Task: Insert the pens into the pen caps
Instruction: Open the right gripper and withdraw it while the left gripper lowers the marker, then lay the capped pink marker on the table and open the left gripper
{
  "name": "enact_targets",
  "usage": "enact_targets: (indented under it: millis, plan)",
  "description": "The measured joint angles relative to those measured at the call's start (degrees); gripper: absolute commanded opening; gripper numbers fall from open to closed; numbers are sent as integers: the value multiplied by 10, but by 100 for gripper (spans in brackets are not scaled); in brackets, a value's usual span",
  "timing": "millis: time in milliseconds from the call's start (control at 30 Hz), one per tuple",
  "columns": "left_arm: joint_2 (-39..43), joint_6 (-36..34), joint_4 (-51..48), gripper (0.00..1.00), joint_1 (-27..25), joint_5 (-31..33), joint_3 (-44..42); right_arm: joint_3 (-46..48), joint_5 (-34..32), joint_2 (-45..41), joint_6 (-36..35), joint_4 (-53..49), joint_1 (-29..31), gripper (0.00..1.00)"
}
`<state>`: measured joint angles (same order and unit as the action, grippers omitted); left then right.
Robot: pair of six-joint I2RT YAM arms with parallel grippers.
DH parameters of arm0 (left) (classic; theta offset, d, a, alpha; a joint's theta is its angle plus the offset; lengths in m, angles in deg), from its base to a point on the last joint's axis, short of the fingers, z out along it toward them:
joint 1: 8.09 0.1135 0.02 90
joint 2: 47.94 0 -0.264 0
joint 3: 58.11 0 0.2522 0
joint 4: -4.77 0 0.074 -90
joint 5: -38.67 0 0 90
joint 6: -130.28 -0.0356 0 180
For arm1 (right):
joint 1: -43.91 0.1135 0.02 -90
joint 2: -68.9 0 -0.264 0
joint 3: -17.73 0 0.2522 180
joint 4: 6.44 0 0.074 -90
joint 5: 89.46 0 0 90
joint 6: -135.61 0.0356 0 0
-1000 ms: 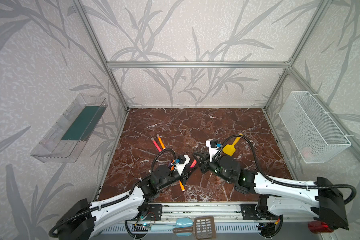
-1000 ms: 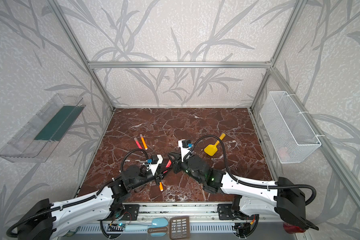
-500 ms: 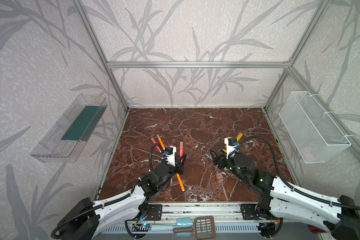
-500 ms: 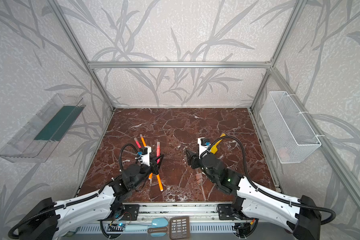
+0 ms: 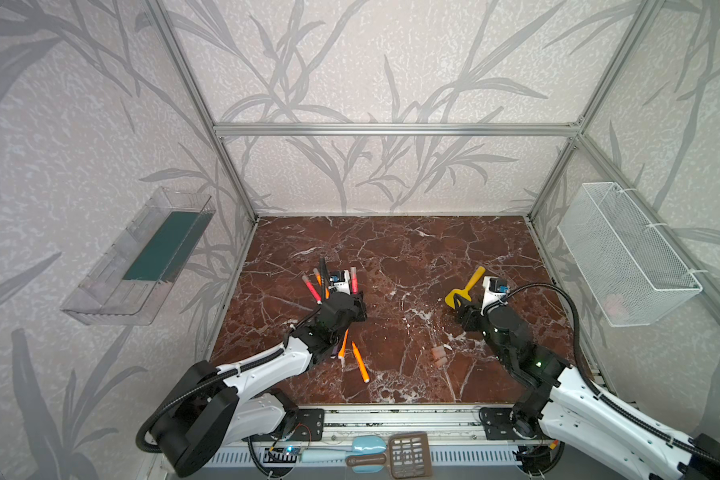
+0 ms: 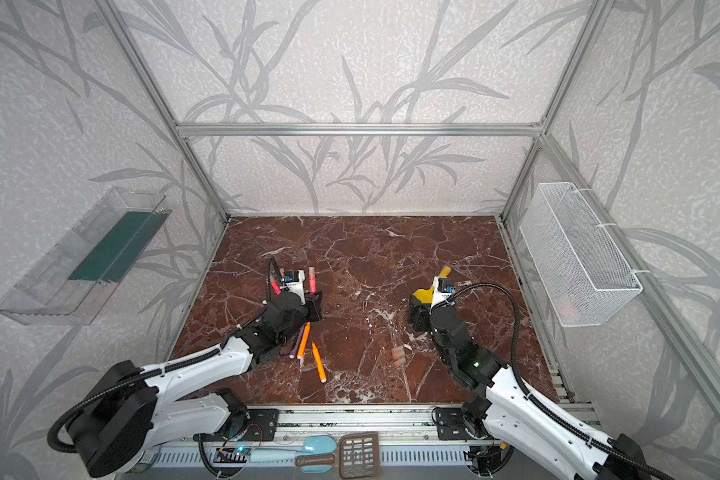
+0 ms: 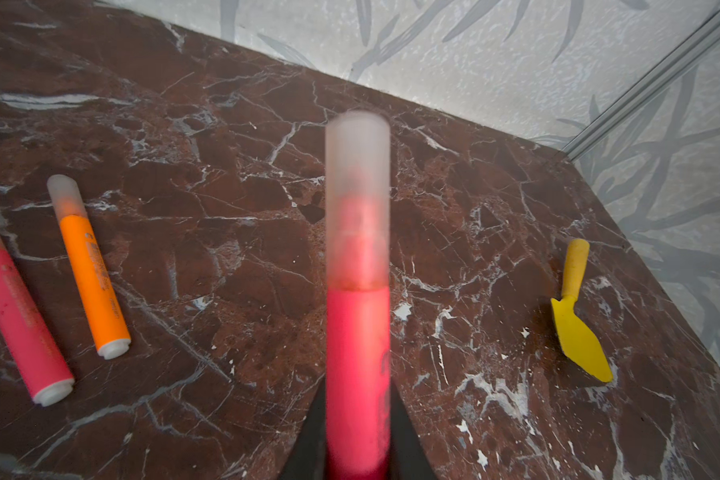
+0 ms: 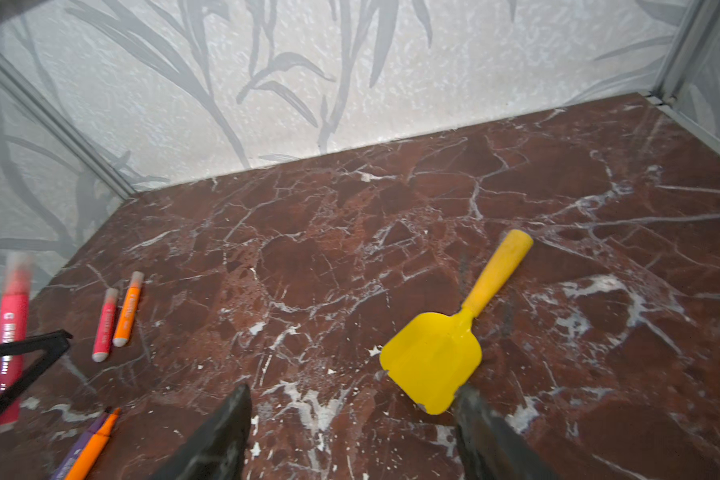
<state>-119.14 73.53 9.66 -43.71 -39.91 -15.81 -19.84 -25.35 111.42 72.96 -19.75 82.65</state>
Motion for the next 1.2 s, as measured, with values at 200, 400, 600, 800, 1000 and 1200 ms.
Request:
enact_targets:
  millis: [200,400,600,800,1000,1200]
  plan:
    - [-129,1,-42,0,53,-22,81,17,-1,43,-10,10,-45,77]
    - [-227,20,-80,0,99,-38,141,33,-11,74,-25,27,-78,78]
    - [-269,36,-104,0,122,-39,151,34,-22,90,-36,56,-87,78]
    - [-275,39,-136,14,122,-43,173,30,-54,82,-45,42,-87,76]
    - [-276,39,-165,30,124,-42,186,47,-83,53,-50,75,-89,82]
    - [-265,26,-200,47,124,-42,210,50,-82,94,-51,87,-94,83]
